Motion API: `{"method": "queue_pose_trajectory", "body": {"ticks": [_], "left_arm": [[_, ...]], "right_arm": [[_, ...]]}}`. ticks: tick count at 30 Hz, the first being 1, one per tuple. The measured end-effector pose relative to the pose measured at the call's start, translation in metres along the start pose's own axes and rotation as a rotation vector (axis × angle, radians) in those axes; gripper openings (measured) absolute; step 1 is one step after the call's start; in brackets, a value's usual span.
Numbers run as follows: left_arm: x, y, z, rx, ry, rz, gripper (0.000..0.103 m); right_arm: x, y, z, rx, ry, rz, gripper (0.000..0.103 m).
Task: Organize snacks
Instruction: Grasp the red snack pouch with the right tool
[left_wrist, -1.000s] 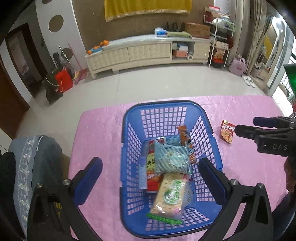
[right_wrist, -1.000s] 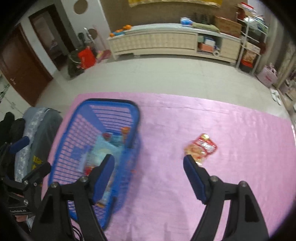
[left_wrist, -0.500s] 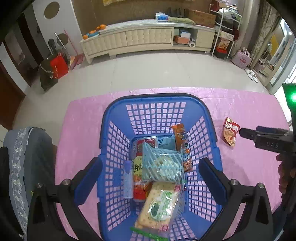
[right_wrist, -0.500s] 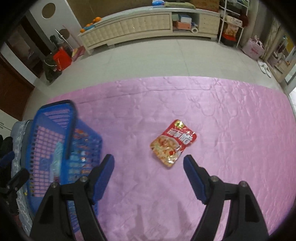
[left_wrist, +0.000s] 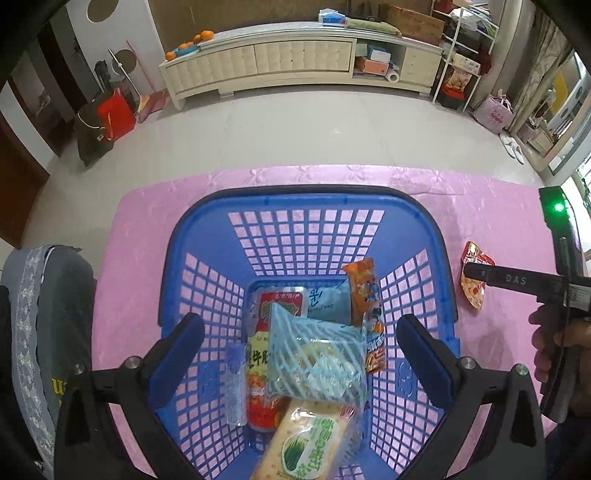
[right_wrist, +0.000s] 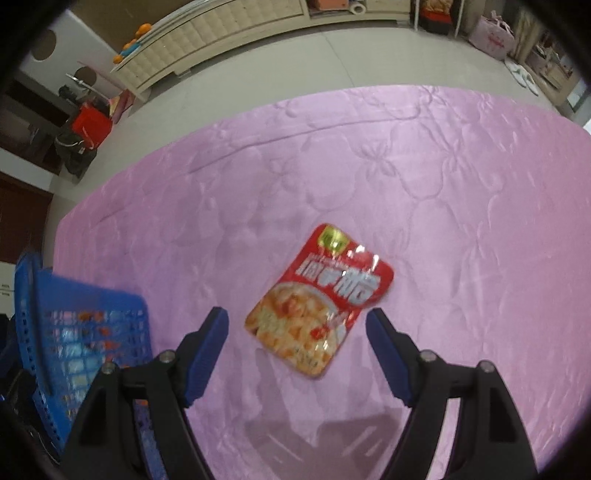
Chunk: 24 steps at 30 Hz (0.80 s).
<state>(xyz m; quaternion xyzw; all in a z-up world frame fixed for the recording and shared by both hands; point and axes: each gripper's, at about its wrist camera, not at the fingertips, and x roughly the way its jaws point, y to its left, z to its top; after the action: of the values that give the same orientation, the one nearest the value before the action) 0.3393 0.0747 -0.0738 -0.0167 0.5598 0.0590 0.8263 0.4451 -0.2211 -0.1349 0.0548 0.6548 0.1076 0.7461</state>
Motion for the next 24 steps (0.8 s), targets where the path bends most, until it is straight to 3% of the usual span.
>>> {"method": "queue_pose_trajectory", "body": {"ticks": [5,8,13,15,19,24], "left_arm": [[0.006,-0.005,0.004,0.005,0.016,0.006,0.103],[0.011,-0.007,0.005,0.015,0.025,0.017,0.103],[0.014,-0.008,0.002,0.014,0.030,0.006,0.103],[0.015,-0.008,0.000,0.021,0.029,0.013,0.103],[0.014,-0.003,-0.008,0.010,0.032,0.010,0.103],[0.006,0.002,-0.013,-0.012,0.024,-0.002,0.103]], "right_arm": [[0.015,-0.003,0.008,0.012,0.030,-0.028,0.081],[0.014,-0.004,0.007,0.003,-0.007,-0.046,0.080],[0.013,0.013,-0.011,-0.144,-0.030,-0.168,0.064],[0.012,0.017,-0.017,-0.190,-0.033,-0.180,0.058],[0.007,0.022,-0.028,-0.243,-0.019,-0.158,0.035],[0.003,0.036,-0.048,-0.319,-0.009,-0.158,0.030]]}}
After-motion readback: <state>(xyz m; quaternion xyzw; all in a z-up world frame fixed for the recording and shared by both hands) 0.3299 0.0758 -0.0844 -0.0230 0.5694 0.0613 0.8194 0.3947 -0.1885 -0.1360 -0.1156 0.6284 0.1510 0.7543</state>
